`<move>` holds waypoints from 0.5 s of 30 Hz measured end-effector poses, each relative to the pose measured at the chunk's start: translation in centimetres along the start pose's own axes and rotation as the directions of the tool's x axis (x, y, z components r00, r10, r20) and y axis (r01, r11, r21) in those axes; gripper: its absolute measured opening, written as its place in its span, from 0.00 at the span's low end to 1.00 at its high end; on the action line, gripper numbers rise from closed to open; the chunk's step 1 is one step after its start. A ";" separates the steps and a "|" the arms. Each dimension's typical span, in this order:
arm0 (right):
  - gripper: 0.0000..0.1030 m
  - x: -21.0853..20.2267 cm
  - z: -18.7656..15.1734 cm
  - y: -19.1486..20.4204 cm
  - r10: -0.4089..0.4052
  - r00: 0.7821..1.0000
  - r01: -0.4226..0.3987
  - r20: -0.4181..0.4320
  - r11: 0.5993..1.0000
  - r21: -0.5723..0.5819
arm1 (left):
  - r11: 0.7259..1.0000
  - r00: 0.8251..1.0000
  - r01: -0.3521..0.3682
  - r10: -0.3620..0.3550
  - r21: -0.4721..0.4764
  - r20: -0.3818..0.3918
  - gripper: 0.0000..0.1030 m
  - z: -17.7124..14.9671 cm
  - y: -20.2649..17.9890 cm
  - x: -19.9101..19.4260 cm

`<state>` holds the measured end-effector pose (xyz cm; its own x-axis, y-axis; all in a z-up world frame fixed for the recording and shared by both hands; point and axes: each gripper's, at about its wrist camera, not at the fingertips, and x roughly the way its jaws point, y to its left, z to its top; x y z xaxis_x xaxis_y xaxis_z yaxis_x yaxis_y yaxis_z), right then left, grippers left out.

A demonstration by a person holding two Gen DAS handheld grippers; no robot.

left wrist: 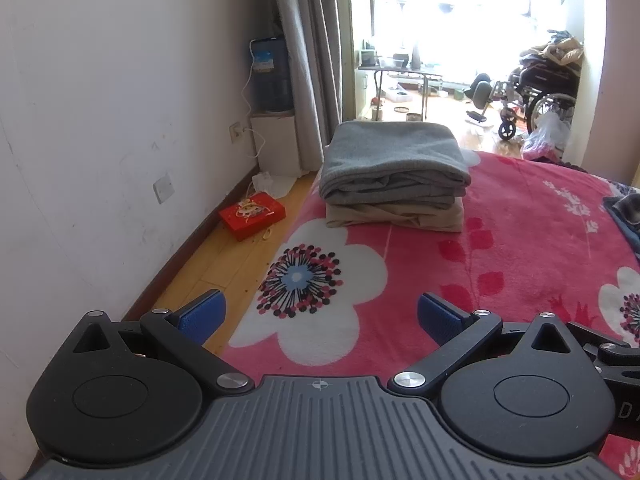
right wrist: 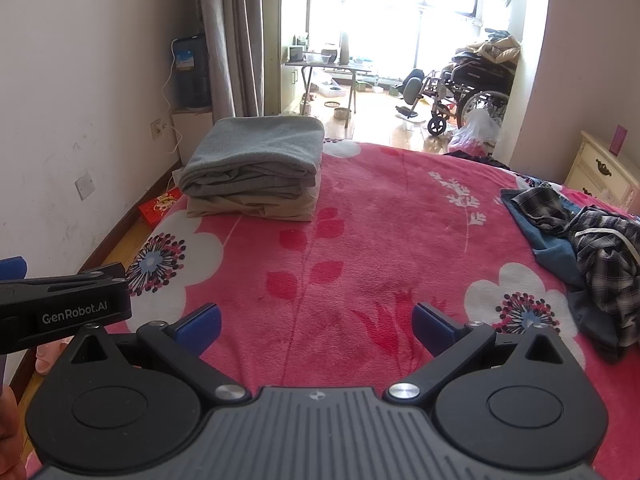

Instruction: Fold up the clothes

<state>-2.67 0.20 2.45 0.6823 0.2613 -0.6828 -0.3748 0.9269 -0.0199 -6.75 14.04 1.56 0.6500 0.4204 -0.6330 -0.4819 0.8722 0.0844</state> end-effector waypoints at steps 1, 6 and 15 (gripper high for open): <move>1.00 0.0 0.0 0.0 0.000 1.000 0.000 0.000 1.000 0.000 | 1.000 1.000 0.000 0.000 0.001 0.000 1.00 0.0 0.0 0.0; 1.00 0.1 0.0 0.0 -0.001 1.000 0.001 -0.002 1.000 0.001 | 1.000 1.000 0.001 -0.001 0.000 -0.003 1.00 0.0 0.0 0.0; 1.00 0.2 -0.1 0.1 0.002 1.000 -0.002 -0.006 1.000 0.000 | 1.000 1.000 0.000 0.000 0.001 -0.006 1.00 0.0 0.0 0.0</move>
<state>-2.68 0.29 2.22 0.6778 0.2612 -0.6873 -0.3760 0.9264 -0.0187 -6.76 14.06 1.51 0.6466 0.4194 -0.6372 -0.4818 0.8721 0.0851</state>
